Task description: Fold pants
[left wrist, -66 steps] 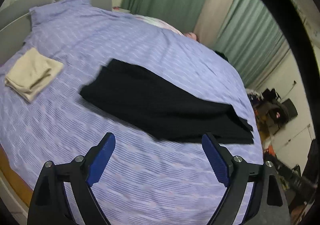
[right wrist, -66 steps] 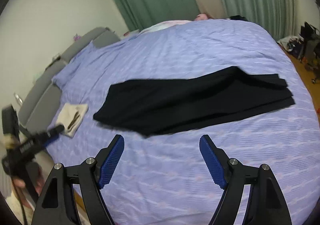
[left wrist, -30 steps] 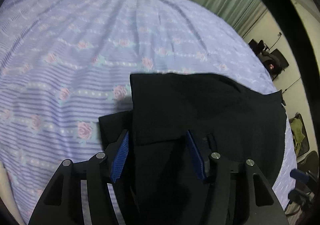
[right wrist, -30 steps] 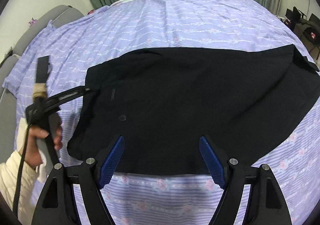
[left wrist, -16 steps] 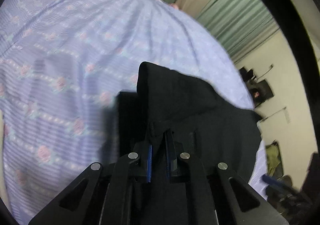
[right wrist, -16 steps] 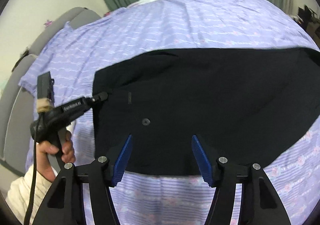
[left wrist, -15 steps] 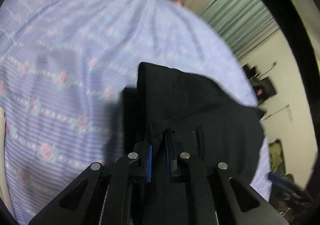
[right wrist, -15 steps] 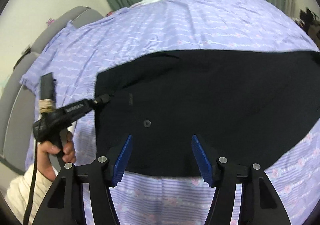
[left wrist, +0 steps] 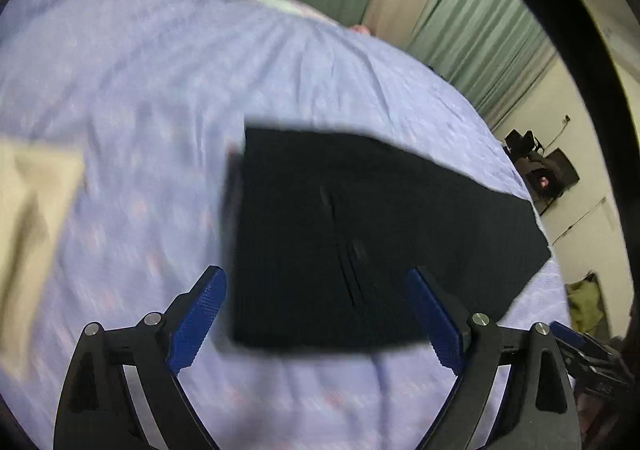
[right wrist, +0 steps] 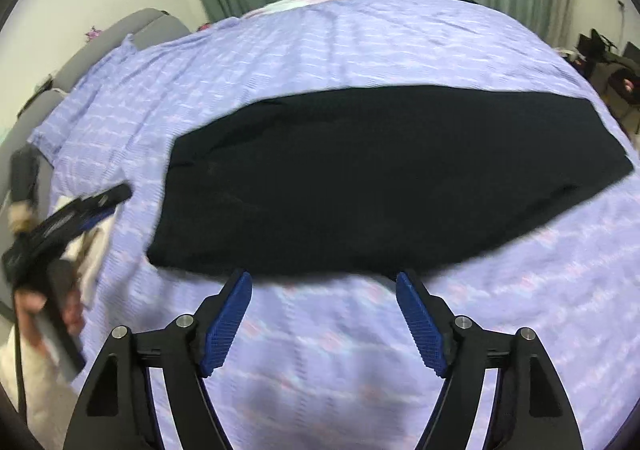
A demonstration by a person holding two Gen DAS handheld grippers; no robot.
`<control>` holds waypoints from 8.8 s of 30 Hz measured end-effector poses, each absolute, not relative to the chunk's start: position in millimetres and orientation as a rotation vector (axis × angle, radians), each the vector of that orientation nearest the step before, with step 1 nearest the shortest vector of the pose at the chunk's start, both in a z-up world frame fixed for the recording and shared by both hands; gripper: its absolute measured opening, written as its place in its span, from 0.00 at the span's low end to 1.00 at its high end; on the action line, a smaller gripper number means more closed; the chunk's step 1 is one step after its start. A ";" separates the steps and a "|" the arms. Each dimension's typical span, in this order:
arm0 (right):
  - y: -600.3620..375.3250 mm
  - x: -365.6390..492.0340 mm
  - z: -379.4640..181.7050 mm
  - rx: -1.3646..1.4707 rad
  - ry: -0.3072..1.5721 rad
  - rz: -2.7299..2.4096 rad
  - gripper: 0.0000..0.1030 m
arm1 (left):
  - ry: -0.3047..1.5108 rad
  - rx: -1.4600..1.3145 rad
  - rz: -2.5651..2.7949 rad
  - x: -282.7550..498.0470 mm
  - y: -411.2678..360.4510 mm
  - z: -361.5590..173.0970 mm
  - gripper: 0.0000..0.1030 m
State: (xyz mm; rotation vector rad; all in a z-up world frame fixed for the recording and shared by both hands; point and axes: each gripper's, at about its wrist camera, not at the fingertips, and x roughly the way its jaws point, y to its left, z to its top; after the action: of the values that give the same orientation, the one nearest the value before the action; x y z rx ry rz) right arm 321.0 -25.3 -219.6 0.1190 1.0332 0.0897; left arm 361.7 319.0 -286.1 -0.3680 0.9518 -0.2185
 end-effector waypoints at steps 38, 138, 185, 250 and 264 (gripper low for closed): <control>-80.9 409.3 -298.4 0.190 1.062 0.323 0.72 | 0.838 -0.588 0.087 444.4 286.6 -300.9 0.24; -632.4 483.3 -320.1 0.513 0.915 -0.133 0.09 | 0.872 0.008 -0.264 416.9 -340.9 -325.6 0.77; -675.2 403.3 -310.7 0.694 0.839 -0.219 0.10 | 0.962 -0.036 -0.335 397.1 -342.2 -340.0 0.80; -201.9 290.2 -137.0 -0.119 0.810 0.462 0.79 | 0.824 -0.327 0.227 178.0 57.6 -169.7 0.89; -177.1 219.3 -52.6 -0.006 0.788 0.375 0.87 | 0.785 -0.267 0.132 137.6 109.7 -112.8 0.94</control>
State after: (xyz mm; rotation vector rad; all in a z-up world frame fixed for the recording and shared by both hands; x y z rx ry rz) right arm 219.3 -177.1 -52.6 -0.0055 0.7882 0.3752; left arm 137.6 109.7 -112.8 -0.2674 0.7851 0.1319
